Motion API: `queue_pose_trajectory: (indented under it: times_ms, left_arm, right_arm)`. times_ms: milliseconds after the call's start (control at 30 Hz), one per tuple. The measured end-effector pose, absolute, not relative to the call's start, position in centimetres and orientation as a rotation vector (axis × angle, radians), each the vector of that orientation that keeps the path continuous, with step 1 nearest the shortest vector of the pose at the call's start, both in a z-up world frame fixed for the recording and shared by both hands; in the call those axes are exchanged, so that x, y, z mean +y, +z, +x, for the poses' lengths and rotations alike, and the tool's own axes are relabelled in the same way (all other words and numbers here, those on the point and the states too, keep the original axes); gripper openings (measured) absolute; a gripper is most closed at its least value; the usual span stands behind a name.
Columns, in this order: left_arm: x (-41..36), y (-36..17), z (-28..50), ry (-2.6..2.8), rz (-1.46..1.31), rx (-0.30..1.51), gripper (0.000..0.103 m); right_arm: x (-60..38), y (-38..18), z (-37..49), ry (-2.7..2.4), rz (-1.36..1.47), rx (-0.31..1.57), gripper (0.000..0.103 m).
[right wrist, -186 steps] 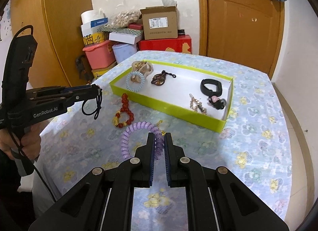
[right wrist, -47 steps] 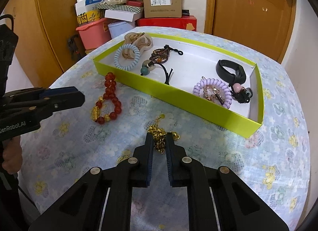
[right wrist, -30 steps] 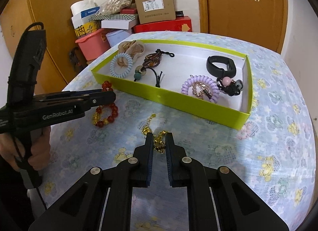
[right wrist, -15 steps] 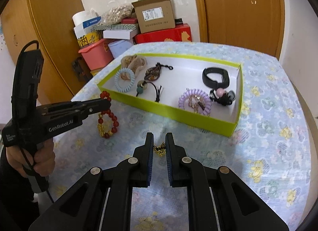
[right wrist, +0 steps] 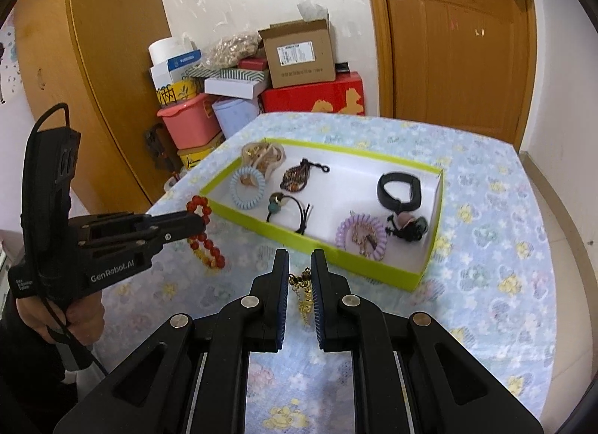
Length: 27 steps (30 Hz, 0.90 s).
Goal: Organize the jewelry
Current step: 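Lower the gold chain into the box with the right tool while the left tool drops the red beads there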
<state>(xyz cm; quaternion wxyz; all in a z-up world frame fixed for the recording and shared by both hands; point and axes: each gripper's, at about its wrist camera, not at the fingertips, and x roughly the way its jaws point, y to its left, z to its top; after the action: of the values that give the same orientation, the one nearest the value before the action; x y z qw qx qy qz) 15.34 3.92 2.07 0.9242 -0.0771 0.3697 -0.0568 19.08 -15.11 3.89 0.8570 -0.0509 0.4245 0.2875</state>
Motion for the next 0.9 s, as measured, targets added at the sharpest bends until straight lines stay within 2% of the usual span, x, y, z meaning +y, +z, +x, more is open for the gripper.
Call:
queue_pose_trajectory:
  times_ms: [900]
  left_arm:
    - [3.4, 6.4, 18.3, -0.149, -0.112, 0.700, 0.010]
  right_arm:
    - [-14.5, 10.1, 23.2, 0.620, -0.137, 0.774, 0.012]
